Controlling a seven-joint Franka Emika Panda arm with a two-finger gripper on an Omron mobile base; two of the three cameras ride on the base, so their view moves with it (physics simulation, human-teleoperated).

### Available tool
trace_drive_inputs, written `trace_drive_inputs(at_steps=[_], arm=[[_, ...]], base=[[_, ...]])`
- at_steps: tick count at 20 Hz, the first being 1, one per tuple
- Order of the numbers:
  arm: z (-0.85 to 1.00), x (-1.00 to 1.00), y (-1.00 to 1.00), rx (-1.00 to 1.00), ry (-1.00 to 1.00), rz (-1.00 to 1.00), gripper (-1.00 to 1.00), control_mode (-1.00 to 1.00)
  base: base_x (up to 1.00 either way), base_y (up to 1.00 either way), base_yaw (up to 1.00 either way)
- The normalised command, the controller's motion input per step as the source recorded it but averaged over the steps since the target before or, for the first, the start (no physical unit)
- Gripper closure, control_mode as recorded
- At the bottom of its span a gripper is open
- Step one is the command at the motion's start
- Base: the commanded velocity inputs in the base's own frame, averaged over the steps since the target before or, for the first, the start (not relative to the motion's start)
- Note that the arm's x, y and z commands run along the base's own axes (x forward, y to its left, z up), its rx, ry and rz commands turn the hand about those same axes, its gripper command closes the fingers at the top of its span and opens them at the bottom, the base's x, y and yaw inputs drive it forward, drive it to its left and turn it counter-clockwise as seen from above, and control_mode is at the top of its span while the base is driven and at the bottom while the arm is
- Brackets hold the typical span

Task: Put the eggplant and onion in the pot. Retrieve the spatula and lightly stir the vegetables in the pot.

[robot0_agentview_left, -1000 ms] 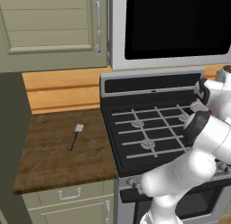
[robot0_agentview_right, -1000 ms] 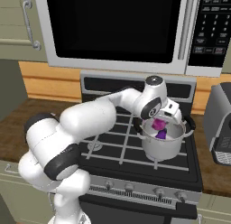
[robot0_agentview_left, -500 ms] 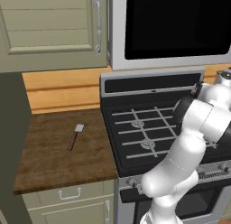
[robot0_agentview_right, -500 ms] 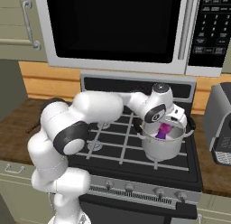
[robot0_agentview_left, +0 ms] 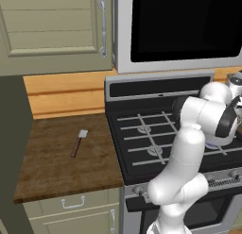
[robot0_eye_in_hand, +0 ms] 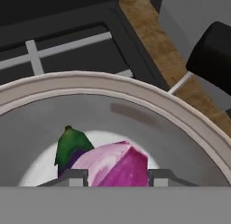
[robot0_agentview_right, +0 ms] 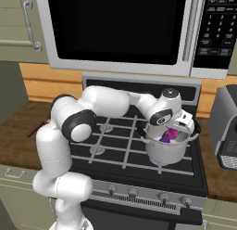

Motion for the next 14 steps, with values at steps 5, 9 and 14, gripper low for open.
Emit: trace_drive_inputs(at_steps=[5, 9, 14], arm=[[-0.21, 0.22, 0.0, 0.0, 0.02, 0.0, 1.0, -1.0], [-0.21, 0.26, 0.0, 0.0, 0.03, 0.0, 1.0, -1.0], [-0.09, 0.0, 0.0, 0.0, 0.0, 0.0, -1.0, -1.0]], base=[[0.0, 0.0, 0.0], [0.0, 0.0, 0.0], [0.0, 0.0, 0.0]])
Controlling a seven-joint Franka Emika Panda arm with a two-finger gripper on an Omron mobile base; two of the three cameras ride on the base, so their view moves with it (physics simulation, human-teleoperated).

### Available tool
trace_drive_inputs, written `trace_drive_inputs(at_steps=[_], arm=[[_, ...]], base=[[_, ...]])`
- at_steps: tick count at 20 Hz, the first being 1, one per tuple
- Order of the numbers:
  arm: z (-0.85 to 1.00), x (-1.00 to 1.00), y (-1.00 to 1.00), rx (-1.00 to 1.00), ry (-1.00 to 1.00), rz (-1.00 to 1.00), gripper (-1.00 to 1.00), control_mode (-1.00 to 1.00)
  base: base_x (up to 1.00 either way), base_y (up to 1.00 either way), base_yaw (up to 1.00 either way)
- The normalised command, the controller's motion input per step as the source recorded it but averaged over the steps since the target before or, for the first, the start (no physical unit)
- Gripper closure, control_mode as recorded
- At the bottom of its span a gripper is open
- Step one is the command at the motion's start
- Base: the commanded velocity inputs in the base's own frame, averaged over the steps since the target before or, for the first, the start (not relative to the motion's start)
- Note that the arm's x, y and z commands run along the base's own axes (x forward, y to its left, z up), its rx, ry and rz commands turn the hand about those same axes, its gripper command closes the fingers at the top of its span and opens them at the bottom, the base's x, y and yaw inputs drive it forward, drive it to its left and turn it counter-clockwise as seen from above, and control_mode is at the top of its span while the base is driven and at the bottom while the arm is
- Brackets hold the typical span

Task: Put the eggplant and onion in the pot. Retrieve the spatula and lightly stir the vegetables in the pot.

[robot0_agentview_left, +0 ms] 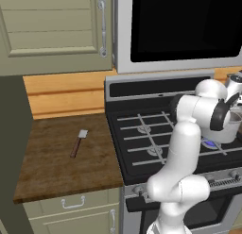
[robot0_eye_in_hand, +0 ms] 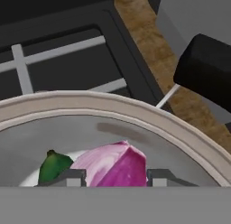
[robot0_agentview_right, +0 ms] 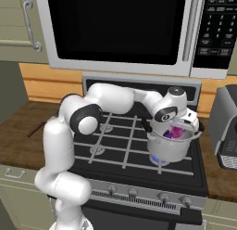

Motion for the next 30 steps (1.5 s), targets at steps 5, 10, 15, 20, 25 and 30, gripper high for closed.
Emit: trace_drive_inputs(at_steps=[5, 10, 15, 20, 25, 30], arm=[[-0.02, -0.01, 0.0, 0.0, 0.0, 0.0, -1.0, -1.0], [-0.02, 0.0, 0.05, 0.0, 0.0, 0.0, -1.0, -1.0], [0.0, -0.1, 0.15, 0.0, 0.0, -0.03, -1.0, -1.0], [0.0, -0.41, 0.48, -0.07, -0.09, -0.17, -1.0, -1.0], [0.0, -0.31, 0.37, -0.04, -0.07, -0.17, -1.0, -1.0], [0.3, -0.64, 0.2, -0.01, -0.07, -0.18, -1.0, -1.0]], base=[[0.0, 0.0, 0.0], [0.0, 0.0, 0.0], [0.0, 0.0, 0.0], [0.0, 0.0, 0.0], [0.0, 0.0, 0.0], [0.0, 0.0, 0.0]])
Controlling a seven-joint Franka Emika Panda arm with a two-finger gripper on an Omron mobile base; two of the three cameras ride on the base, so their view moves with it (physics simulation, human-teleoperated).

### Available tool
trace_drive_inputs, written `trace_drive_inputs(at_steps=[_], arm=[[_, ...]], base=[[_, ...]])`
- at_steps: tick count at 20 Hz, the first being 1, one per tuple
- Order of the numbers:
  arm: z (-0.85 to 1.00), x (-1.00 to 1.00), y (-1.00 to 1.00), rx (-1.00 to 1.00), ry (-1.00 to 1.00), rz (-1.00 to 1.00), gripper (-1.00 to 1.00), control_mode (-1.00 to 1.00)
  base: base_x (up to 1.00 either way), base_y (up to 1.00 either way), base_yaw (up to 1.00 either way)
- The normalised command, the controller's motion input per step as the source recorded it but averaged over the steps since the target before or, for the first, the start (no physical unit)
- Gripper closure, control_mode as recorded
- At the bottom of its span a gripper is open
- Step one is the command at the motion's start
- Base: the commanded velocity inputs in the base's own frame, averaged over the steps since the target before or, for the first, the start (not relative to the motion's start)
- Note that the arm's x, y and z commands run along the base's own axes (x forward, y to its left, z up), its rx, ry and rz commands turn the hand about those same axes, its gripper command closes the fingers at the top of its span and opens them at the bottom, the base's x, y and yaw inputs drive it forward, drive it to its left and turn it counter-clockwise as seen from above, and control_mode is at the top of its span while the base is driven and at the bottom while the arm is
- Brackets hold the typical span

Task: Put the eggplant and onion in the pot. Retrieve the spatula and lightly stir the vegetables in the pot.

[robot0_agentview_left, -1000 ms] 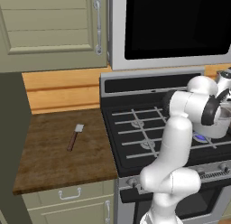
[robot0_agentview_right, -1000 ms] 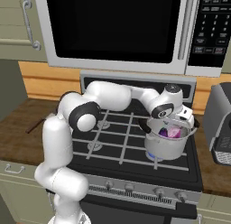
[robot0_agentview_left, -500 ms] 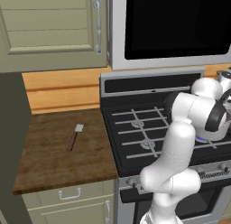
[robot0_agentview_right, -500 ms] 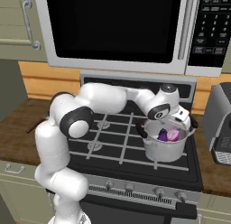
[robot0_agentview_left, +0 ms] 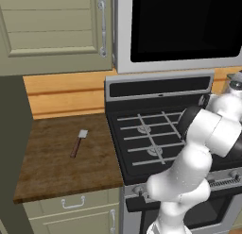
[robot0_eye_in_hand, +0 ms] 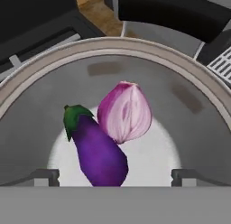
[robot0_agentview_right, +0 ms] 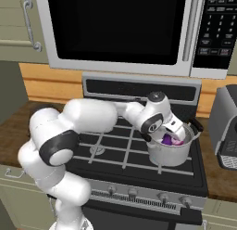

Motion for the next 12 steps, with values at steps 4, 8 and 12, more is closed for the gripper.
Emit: trace_drive_inputs(at_steps=[4, 8, 12], arm=[[1.0, -0.45, 0.0, 0.0, -0.01, -0.02, -1.0, -1.0], [0.87, -0.5, 0.0, 0.05, 0.0, 0.0, -1.0, -1.0], [0.75, -1.0, 0.06, 0.08, 0.0, 0.09, -1.0, -1.0]], base=[[0.0, 0.0, 0.0], [0.0, 0.0, 0.0], [0.0, 0.0, 0.0]])
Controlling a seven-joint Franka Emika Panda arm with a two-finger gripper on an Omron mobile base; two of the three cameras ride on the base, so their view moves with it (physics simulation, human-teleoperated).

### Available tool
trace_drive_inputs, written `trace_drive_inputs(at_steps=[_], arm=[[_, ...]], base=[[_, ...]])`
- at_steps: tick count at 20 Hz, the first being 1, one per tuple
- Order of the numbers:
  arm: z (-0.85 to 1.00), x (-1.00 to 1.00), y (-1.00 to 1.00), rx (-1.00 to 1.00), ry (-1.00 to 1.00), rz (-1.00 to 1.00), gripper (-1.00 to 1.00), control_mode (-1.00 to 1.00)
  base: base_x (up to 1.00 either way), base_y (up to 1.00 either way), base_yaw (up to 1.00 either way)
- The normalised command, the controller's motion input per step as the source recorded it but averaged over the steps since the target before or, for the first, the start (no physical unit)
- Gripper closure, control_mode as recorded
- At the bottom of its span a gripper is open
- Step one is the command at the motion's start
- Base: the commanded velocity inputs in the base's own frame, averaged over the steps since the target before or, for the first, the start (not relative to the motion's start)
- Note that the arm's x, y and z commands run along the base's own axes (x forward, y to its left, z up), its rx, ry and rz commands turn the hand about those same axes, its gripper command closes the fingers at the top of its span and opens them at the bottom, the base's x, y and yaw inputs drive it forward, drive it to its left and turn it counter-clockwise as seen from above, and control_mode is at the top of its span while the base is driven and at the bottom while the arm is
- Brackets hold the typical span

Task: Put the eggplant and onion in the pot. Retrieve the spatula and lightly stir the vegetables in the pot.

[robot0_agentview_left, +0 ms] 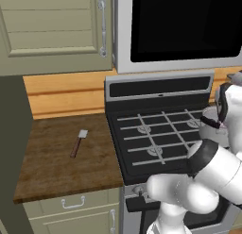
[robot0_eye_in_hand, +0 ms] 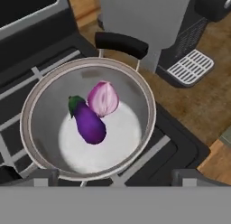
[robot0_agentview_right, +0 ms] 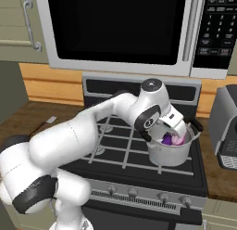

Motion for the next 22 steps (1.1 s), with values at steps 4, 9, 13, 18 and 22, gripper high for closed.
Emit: trace_drive_inputs(at_steps=[4, 9, 13, 18, 22], arm=[[0.78, -1.0, 0.64, 0.01, 0.0, 0.16, -1.0, -1.0], [0.5, -0.9, 0.89, -0.03, 0.07, 0.21, -1.0, -1.0], [0.04, -0.39, 1.0, -0.01, 0.07, 0.15, -1.0, -1.0], [0.02, -0.02, 1.0, 0.0, 0.08, 0.19, -1.0, -1.0], [0.13, -0.01, 1.0, 0.0, 0.26, 0.2, -1.0, -1.0]], base=[[0.0, 0.0, 0.0], [0.0, 0.0, 0.0], [0.0, 0.0, 0.0], [0.0, 0.0, 0.0], [0.0, 0.0, 0.0]])
